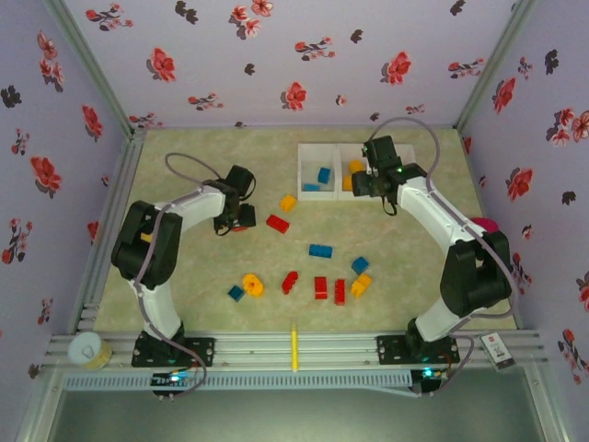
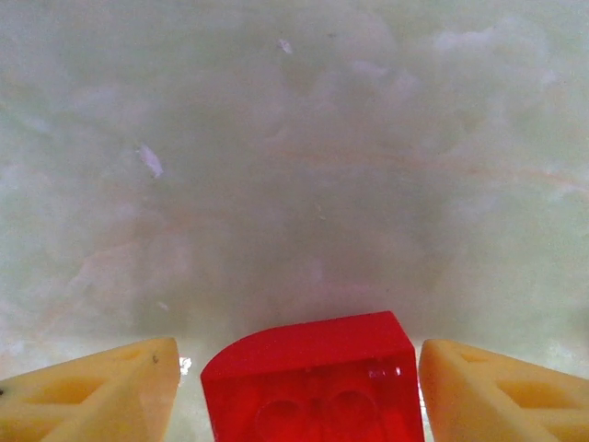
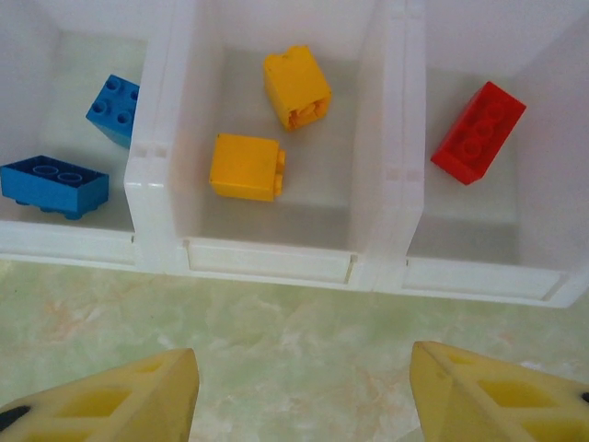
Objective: Sort the legos into containers by color
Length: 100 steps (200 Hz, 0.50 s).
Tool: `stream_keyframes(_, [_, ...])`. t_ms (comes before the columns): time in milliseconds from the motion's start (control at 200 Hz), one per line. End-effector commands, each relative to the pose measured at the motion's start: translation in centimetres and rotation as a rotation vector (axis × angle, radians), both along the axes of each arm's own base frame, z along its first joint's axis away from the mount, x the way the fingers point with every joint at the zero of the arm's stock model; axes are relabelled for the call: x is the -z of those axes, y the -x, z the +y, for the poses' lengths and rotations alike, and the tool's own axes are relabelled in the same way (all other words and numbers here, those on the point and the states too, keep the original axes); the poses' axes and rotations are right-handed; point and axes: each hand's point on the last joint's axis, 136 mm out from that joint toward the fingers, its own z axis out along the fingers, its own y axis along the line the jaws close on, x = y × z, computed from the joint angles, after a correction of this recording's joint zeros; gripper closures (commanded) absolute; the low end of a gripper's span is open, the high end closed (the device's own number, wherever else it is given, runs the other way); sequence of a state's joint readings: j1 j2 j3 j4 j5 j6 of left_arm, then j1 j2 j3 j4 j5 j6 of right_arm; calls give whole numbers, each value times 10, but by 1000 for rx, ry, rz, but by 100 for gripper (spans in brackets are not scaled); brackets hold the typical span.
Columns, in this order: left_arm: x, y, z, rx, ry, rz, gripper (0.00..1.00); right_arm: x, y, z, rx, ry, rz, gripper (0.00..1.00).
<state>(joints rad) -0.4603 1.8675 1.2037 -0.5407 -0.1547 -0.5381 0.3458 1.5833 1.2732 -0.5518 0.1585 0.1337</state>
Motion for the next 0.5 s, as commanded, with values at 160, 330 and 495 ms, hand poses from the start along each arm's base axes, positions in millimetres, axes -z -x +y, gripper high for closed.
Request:
stream_keyframes(160, [3, -10, -6, 23, 9, -1, 50, -12, 12, -5, 32, -4, -32, 38])
stream_keyframes(330, [-6, -11, -5, 24, 12, -10, 60, -15, 18, -9, 41, -3, -39, 38])
stream_keyframes(495, [-32, -13, -9, 46, 22, -42, 64, -17, 23, -12, 48, 4, -43, 38])
